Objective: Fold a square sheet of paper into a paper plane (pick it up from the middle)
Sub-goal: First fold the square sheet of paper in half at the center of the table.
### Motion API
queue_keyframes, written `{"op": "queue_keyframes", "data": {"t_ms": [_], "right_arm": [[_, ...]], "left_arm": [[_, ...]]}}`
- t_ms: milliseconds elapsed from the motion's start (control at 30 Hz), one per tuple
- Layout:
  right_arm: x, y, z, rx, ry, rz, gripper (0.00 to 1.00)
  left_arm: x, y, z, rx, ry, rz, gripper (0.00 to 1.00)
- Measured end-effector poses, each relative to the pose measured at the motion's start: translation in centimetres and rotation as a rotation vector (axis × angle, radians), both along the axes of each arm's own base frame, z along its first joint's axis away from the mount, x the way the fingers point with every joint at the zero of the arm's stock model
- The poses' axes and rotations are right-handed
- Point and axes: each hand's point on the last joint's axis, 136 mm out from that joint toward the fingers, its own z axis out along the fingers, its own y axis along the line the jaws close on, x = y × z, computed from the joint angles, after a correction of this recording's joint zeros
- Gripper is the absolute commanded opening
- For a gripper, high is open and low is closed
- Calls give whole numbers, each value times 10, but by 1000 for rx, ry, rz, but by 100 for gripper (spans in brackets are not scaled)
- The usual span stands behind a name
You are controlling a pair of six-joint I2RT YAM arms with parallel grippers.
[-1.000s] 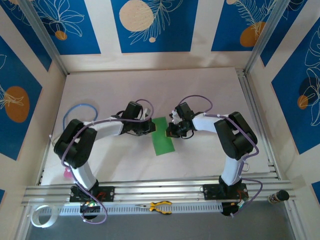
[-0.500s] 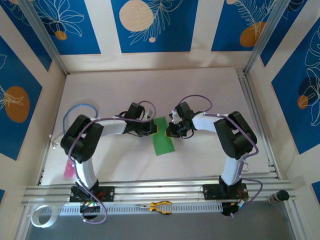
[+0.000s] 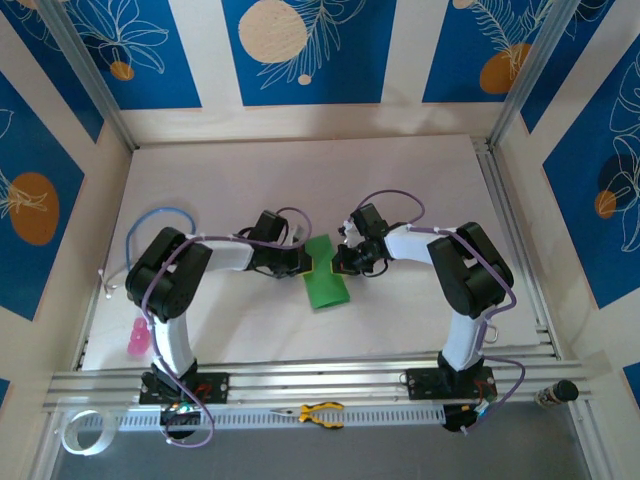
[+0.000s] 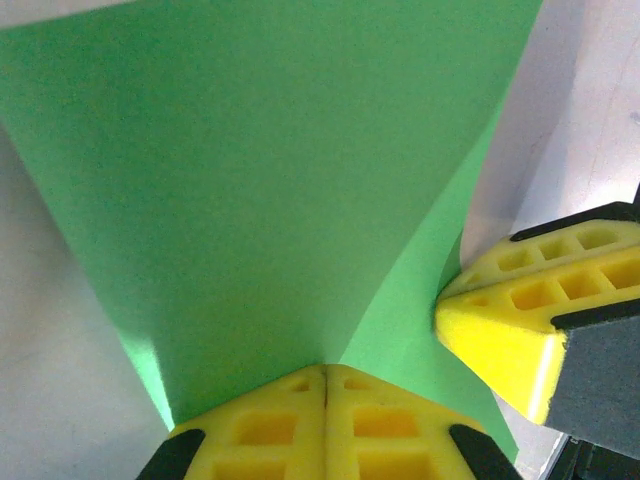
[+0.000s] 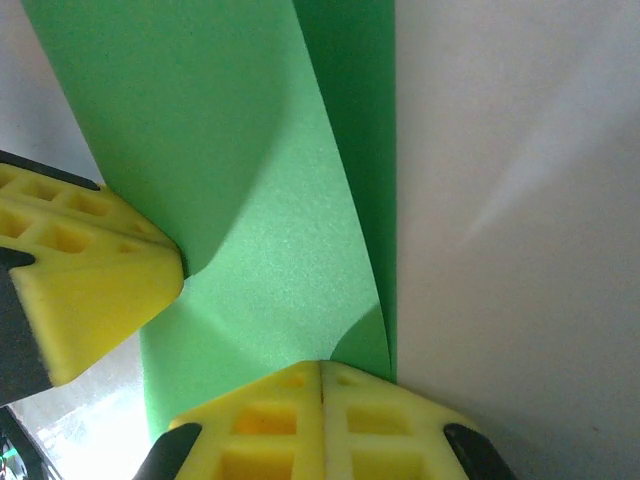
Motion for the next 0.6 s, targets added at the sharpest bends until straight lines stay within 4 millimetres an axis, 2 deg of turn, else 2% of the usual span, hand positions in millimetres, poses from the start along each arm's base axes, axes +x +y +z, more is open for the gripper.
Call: {"op": "queue_keyframes", "data": {"t_ms": [300, 500, 600], "right_arm": [[0, 0, 0, 0, 0, 0, 0], [0, 0, 0, 0, 0, 0, 0], [0, 0, 0, 0, 0, 0, 0]], "left_arm": [[24, 5, 15, -22, -33, 37, 4], [29, 9, -1, -10, -2, 49, 3], [31, 10, -1, -13, -5, 55, 3]]}}
